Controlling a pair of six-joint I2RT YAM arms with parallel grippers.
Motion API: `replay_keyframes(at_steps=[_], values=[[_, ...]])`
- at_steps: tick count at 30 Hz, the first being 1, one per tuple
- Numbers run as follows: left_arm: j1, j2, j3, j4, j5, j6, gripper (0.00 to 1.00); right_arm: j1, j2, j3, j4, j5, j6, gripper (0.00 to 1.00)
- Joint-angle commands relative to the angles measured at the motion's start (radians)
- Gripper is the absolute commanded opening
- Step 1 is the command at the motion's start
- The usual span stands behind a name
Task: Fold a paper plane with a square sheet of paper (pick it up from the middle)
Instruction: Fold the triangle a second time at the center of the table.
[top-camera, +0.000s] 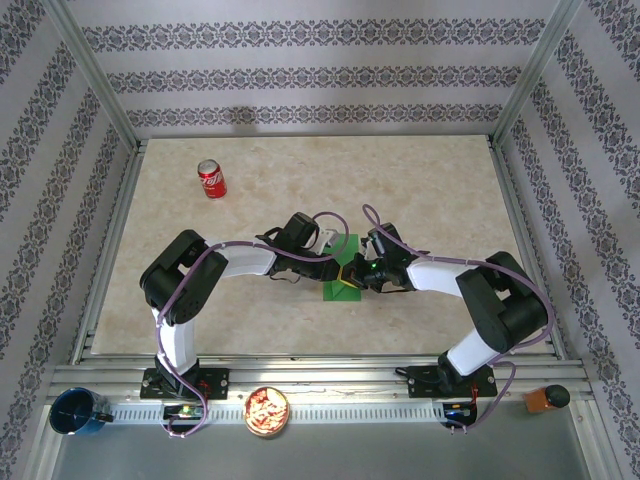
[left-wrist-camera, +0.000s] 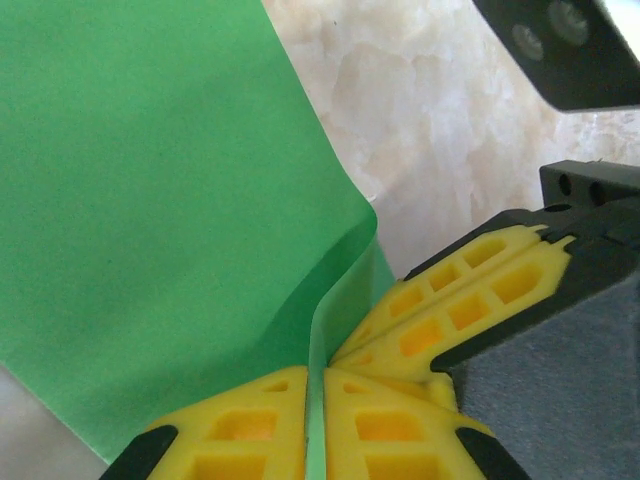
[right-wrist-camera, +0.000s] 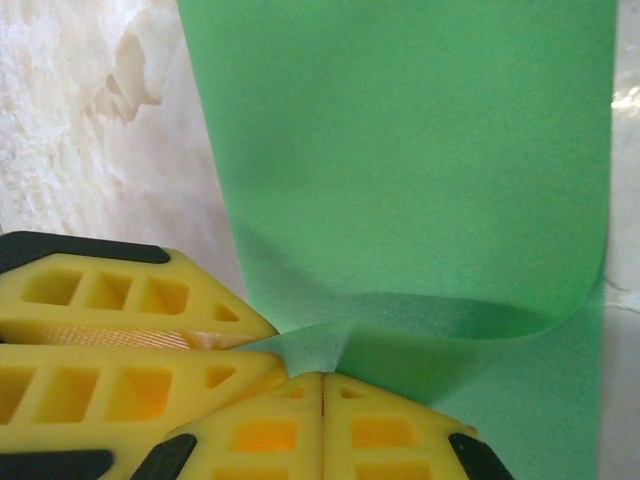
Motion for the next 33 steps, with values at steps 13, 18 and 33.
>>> replay_keyframes(at_steps=[13,18,33], values=[[0.043,0.006,-0.048,0.113,0.09,-0.067,0.23,-0.018,-0.019,-0.039,0.037,0.02,0.024,0.08],[0.046,0.015,-0.047,0.14,0.102,-0.083,0.26,-0.021,-0.022,-0.036,0.037,0.01,0.023,0.08],[0.06,0.015,-0.049,0.16,0.056,-0.106,0.35,-0.027,-0.042,-0.034,0.029,-0.013,0.019,0.08]])
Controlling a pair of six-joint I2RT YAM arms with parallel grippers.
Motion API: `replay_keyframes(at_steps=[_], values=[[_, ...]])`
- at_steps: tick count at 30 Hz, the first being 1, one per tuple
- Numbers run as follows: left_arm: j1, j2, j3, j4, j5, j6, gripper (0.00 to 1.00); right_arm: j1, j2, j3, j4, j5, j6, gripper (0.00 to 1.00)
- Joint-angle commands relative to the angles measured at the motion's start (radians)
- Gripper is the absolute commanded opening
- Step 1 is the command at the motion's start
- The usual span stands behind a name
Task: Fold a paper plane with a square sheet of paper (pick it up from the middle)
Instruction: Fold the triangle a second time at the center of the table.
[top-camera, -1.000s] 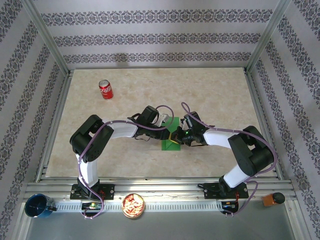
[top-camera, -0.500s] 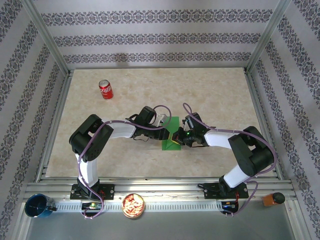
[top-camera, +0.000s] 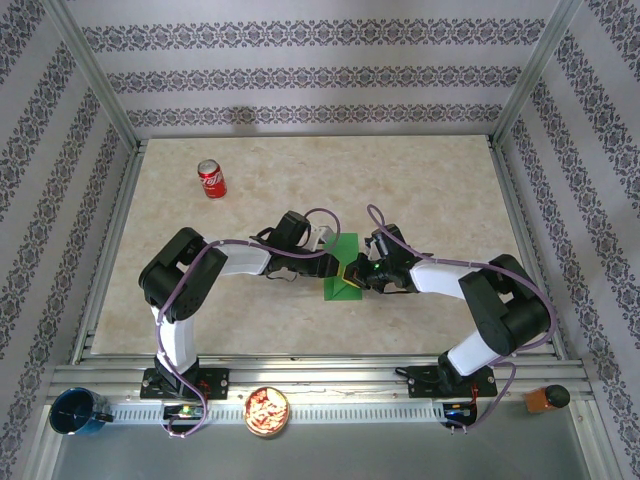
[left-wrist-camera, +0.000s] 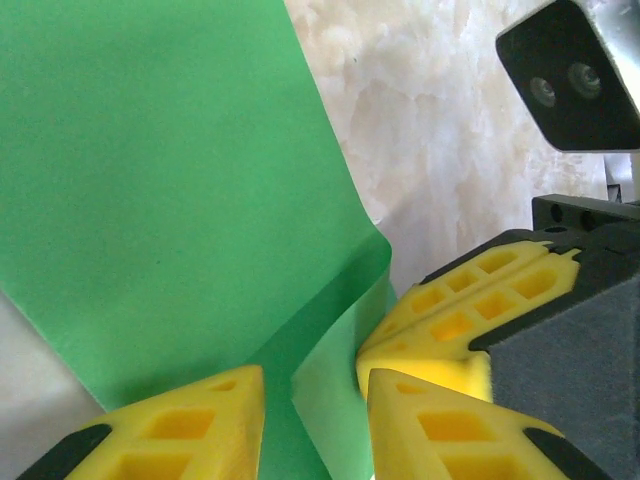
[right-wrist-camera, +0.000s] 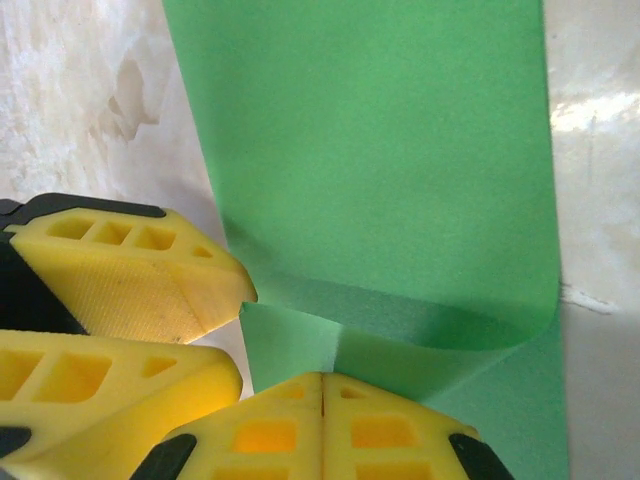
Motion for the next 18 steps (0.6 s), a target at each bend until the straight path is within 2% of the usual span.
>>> replay_keyframes(at_steps=[1,7,18], values=[[0.015,0.003,-0.003,0.051,-0.013,-0.013,0.36,-0.01,-0.019,-0.005,0.001,-0.016,-0.004,0.08],[0.018,0.017,-0.003,0.054,0.018,-0.018,0.37,-0.011,-0.024,-0.008,0.001,-0.013,-0.004,0.08],[0.018,0.052,0.009,0.106,0.099,-0.047,0.26,-0.015,-0.03,-0.009,-0.002,-0.02,-0.006,0.09]])
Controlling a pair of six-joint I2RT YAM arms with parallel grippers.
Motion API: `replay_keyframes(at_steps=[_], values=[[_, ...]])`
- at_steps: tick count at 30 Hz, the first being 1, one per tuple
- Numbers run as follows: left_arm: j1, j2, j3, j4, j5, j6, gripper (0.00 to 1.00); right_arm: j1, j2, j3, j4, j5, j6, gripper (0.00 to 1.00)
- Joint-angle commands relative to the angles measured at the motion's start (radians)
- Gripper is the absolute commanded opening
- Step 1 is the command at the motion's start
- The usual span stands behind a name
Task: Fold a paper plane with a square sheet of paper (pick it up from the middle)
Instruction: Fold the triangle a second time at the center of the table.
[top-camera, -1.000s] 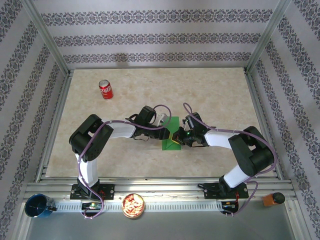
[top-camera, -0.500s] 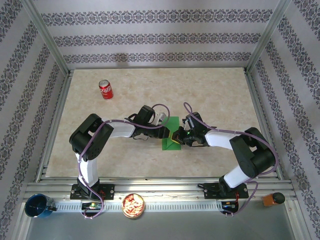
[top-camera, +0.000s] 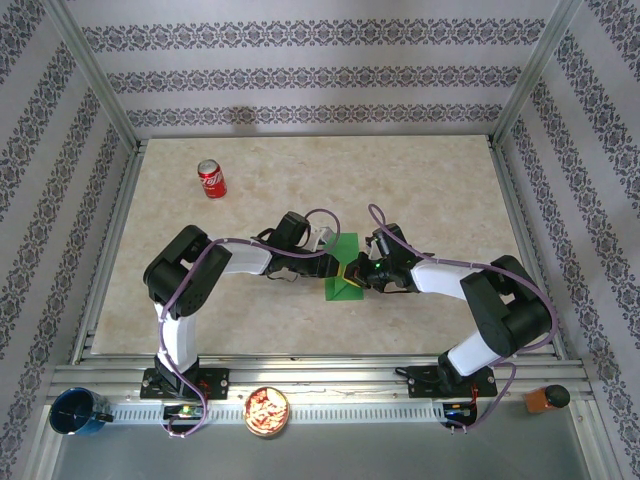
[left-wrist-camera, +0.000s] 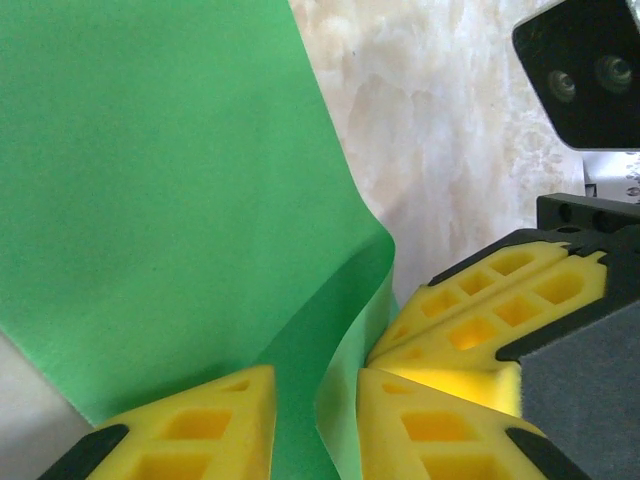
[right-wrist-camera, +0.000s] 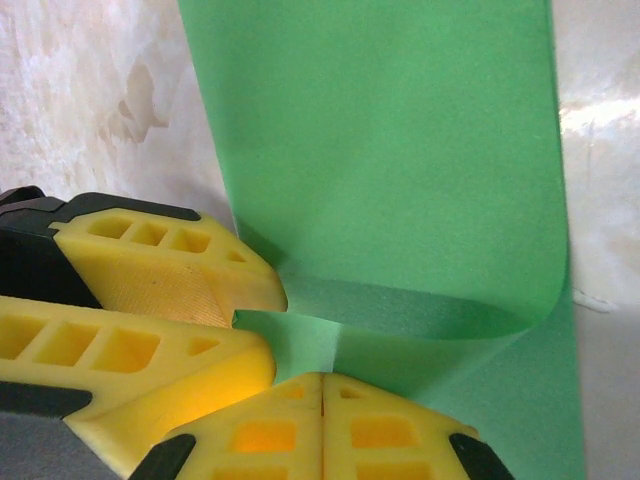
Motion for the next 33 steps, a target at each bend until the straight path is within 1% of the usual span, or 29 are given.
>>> replay_keyframes(at_steps=[1,2,14,18,20,22,24,29,33], values=[[0.012,0.015,0.01,0.061,0.041,-0.016,0.26,-0.008,-0.023,-0.009,-0.002,-0.017,-0.007,0.09],[0.012,0.017,0.01,0.064,0.042,-0.018,0.25,-0.008,-0.025,-0.009,-0.002,-0.017,-0.006,0.09],[0.012,0.016,0.008,0.06,0.048,-0.012,0.05,-0.014,-0.04,-0.016,-0.019,-0.015,-0.017,0.09],[0.012,0.01,0.016,0.044,0.039,0.001,0.04,-0.02,-0.082,-0.034,-0.058,-0.014,-0.04,0.1],[0.012,0.006,0.018,0.033,0.028,0.006,0.04,-0.02,-0.098,-0.041,-0.091,-0.017,-0.063,0.06],[0.012,0.003,0.016,0.033,0.022,0.006,0.03,-0.022,-0.103,-0.037,-0.139,-0.012,-0.088,0.05],[0.012,0.004,0.017,0.034,0.022,0.005,0.03,-0.022,-0.103,-0.047,-0.144,-0.009,-0.093,0.05],[0.012,0.004,0.019,0.021,0.021,0.011,0.03,-0.02,-0.052,-0.032,-0.137,-0.023,-0.1,0.05],[0.012,0.002,0.024,0.002,0.014,0.028,0.03,-0.02,-0.025,-0.018,-0.184,0.008,-0.118,0.03]])
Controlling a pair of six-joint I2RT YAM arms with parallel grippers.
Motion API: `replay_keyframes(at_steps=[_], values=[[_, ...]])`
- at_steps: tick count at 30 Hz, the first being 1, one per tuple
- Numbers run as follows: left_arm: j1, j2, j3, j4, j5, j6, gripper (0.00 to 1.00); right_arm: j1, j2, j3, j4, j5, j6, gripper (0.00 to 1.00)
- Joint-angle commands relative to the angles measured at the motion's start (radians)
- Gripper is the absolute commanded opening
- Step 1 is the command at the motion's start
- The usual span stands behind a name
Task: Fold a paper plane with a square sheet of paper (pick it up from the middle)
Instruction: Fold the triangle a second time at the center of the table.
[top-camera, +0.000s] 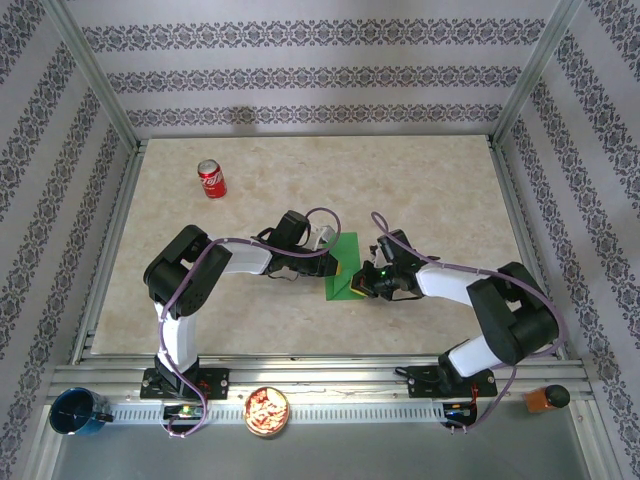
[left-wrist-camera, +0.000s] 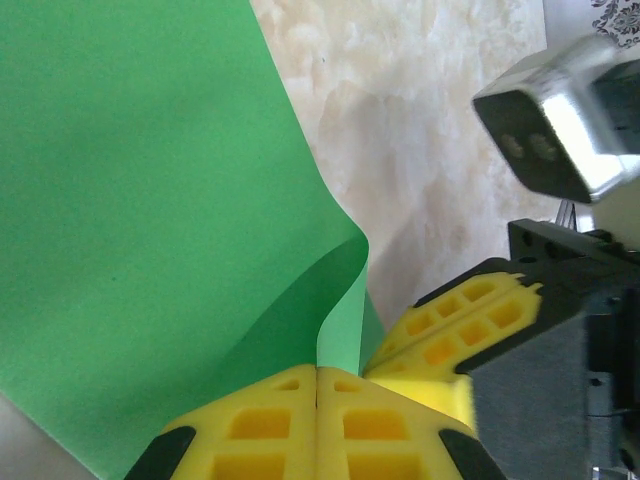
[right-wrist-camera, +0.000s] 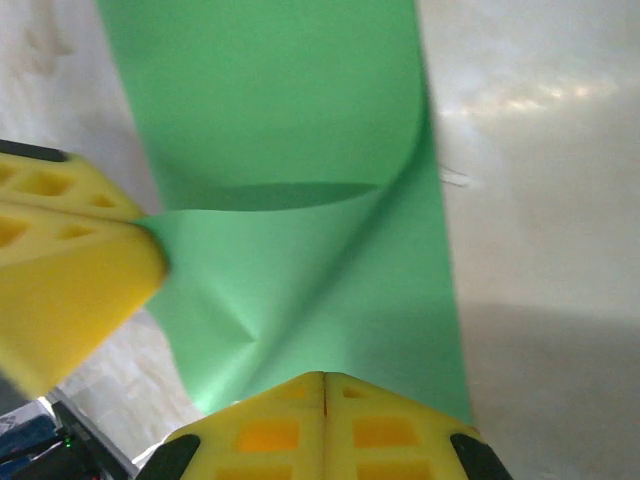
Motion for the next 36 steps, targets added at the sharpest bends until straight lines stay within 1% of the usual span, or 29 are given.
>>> replay_keyframes(at_steps=[1,8,15,25,36], values=[[0.011,-0.001,0.022,-0.02,-0.015,0.041,0.03,-0.007,0.019,0.02,-0.067,0.026,-0.041,0.03],[0.012,0.0,0.058,-0.1,-0.062,0.101,0.03,-0.017,0.031,0.011,-0.097,0.041,-0.057,0.03],[0.012,0.009,0.07,-0.12,-0.073,0.112,0.03,-0.02,0.036,0.02,-0.088,0.024,-0.055,0.03],[0.013,0.005,0.058,-0.13,-0.131,0.116,0.03,-0.023,0.037,0.029,-0.088,0.01,-0.054,0.04],[0.013,-0.002,0.047,-0.117,-0.152,0.107,0.03,-0.026,0.03,0.026,-0.093,0.013,-0.053,0.04]])
